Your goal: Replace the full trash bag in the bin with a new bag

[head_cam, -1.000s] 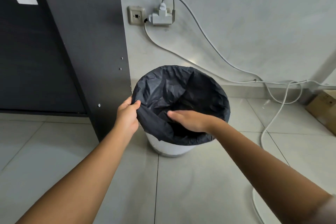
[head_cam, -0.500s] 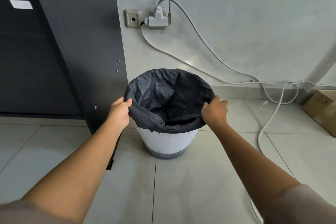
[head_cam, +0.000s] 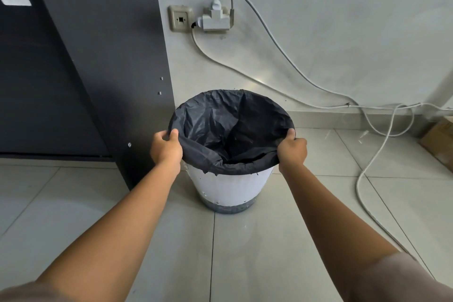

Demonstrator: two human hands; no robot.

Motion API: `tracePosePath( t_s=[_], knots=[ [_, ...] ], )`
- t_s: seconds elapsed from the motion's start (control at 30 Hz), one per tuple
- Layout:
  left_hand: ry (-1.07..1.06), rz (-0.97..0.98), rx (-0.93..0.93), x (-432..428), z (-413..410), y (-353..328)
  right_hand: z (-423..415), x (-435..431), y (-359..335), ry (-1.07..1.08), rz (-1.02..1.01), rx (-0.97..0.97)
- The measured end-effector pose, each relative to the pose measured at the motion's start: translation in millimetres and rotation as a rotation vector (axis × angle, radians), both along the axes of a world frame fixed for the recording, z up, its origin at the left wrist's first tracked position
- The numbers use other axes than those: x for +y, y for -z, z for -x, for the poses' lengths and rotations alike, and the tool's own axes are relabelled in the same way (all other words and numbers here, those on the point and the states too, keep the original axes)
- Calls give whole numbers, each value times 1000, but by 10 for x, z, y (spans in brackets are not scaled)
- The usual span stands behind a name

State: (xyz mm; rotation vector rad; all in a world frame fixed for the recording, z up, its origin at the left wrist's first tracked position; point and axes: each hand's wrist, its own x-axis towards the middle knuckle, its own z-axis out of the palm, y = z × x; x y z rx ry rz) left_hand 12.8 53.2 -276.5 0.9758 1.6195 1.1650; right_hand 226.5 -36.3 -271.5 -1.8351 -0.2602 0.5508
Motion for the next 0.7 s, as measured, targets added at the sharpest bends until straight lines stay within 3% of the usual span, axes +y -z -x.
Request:
tracePosePath(
  t_s=[0.2,0.33,0.4,0.57,0.7],
  knots=[
    [-54,201,-453,-21,-1,-69,-67,19,-32,-2,7,93],
    [-14,118,-522,-72,19,-47,-65,-5,-68,25,-29,47],
    [-7,93,-433,-63,49,-24,-52,-32,-91,13,-11,-3],
    [49,20,-9,1,88,-135,-35,-73,-187,-53,111,-114],
    [140,-95,286,-16,88,-400,-4,-118,-385,-183,279,-380]
  ],
)
